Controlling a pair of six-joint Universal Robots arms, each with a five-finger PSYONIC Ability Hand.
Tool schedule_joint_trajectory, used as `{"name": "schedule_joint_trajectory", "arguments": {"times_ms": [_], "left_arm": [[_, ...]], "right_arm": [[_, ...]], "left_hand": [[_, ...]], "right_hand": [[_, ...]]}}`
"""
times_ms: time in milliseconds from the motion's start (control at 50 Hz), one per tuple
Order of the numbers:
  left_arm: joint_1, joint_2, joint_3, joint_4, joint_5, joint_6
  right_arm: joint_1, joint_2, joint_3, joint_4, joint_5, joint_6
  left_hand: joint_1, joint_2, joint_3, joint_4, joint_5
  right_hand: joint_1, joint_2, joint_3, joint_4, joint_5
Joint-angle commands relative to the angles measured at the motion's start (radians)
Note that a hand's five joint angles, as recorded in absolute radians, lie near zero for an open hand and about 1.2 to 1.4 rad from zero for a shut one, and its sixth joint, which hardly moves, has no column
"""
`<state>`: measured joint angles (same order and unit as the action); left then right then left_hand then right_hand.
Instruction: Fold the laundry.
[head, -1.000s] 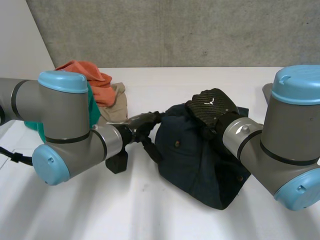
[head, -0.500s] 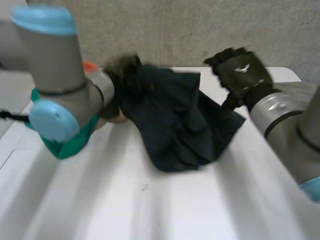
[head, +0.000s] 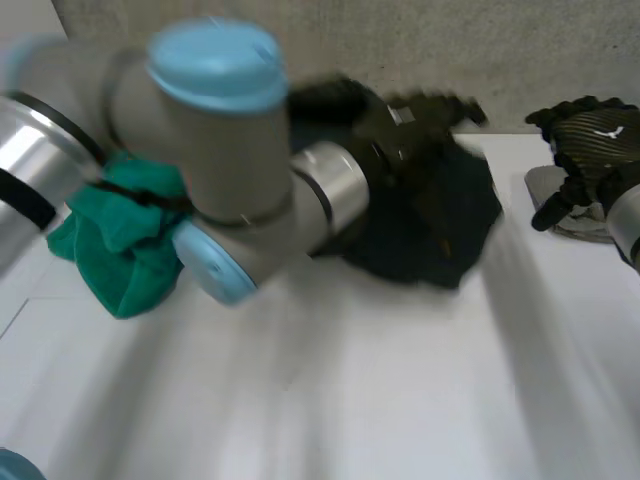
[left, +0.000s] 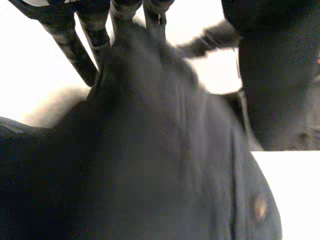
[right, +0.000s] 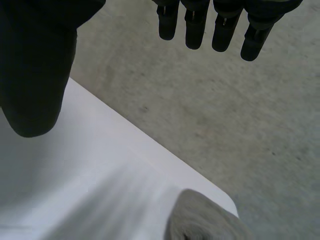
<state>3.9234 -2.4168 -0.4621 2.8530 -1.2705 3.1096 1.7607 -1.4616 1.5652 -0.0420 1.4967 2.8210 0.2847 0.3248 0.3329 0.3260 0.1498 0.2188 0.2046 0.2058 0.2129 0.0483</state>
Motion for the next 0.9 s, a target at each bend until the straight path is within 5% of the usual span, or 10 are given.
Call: {"name": "schedule_joint_trajectory", "arguments": {"times_ms": [20, 160, 380, 460, 720, 780, 820, 900], "left_arm": [[-0.042, 0.007, -0.093, -0.024, -0.05, 0.165], [0.007, 0.169, -0.179, -0.009, -0.096, 0.208], [0.204, 0.352, -0.45, 0.063, -0.211, 0.207], [0.258, 0.367, -0.567, 0.06, -0.262, 0.202], [0.349, 0.406, -0.834, 0.17, -0.211, 0.187], [0.356, 0.403, -0.851, 0.184, -0.208, 0.178], [0.356, 0.401, -0.854, 0.187, -0.211, 0.173], [0.353, 0.377, -0.846, 0.192, -0.213, 0.167]], "right_arm": [[-0.06, 0.004, 0.01, -0.006, -0.021, -0.002], [-0.046, 0.0, 0.001, 0.011, -0.085, -0.02], [0.147, -0.011, -0.031, 0.229, -0.231, -0.235], [0.226, 0.067, -0.039, 0.26, -0.254, -0.322], [0.332, 0.525, -0.261, 0.053, -0.173, -0.491], [0.329, 0.586, -0.321, 0.031, -0.119, -0.52], [0.327, 0.604, -0.373, 0.03, -0.075, -0.529], [0.33, 0.589, -0.425, 0.043, -0.044, -0.505]], "left_hand": [[-0.101, -0.141, -0.149, -0.142, -0.14], [-0.11, -0.15, -0.158, -0.151, -0.15], [-0.101, -0.141, -0.149, -0.142, -0.14], [-0.101, -0.141, -0.149, -0.142, -0.14], [-0.104, -0.144, -0.152, -0.145, -0.143], [-0.104, -0.144, -0.152, -0.145, -0.143], [-0.104, -0.144, -0.152, -0.145, -0.143], [-0.104, -0.144, -0.152, -0.145, -0.143]], "right_hand": [[-0.044, -0.03, -0.031, -0.038, -0.048], [-0.044, -0.03, -0.031, -0.038, -0.048], [-0.044, -0.03, -0.031, -0.038, -0.048], [-0.006, 0.008, 0.007, -0.001, -0.01], [0.252, 0.266, 0.265, 0.258, 0.248], [0.536, 0.55, 0.549, 0.541, 0.532], [1.175, 1.189, 1.188, 1.181, 1.171], [1.177, 1.192, 1.19, 1.183, 1.173]]}}
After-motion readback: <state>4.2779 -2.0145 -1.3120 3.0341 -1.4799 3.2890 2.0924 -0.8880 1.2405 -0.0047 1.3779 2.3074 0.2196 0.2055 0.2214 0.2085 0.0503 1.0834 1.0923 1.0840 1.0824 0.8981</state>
